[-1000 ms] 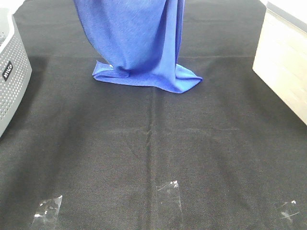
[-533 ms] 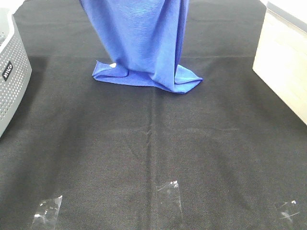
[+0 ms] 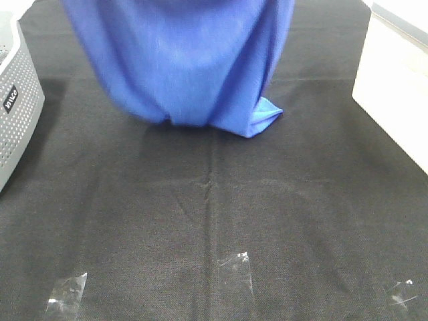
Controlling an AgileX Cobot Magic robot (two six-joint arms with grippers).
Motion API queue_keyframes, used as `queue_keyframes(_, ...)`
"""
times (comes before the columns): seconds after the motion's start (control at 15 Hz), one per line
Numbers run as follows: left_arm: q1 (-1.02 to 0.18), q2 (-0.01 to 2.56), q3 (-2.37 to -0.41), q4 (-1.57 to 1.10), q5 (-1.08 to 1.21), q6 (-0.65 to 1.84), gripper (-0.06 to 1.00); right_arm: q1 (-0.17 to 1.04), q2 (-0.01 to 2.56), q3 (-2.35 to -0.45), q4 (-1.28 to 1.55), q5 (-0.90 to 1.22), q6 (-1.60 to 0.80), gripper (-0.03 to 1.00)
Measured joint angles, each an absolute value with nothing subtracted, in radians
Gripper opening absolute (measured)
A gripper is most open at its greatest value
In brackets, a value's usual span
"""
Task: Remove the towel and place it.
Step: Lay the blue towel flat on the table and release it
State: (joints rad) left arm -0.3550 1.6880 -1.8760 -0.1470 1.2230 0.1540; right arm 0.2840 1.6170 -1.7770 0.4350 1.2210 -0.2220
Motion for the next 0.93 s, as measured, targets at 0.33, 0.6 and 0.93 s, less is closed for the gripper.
queue_keyframes(0.33, -0.421, 1.513, -1.544, -0.139, 1.223, 0.068, 0.0, 0.284, 1.427, -1.468, 0.435, 1.219, -0.222, 0.01)
queue_keyframes(0.6, -0.424, 1.422, -1.408, -0.148, 1.22, 0.017, 0.0, 0.284, 1.328, -1.302, 0.448, 1.217, -0.222, 0.01)
queue_keyframes(0.93, -0.424, 1.266, -1.152, -0.26, 1.207, -0.008, 0.0, 0.285, 1.258, -1.1, 0.482, 1.215, -0.222, 0.01)
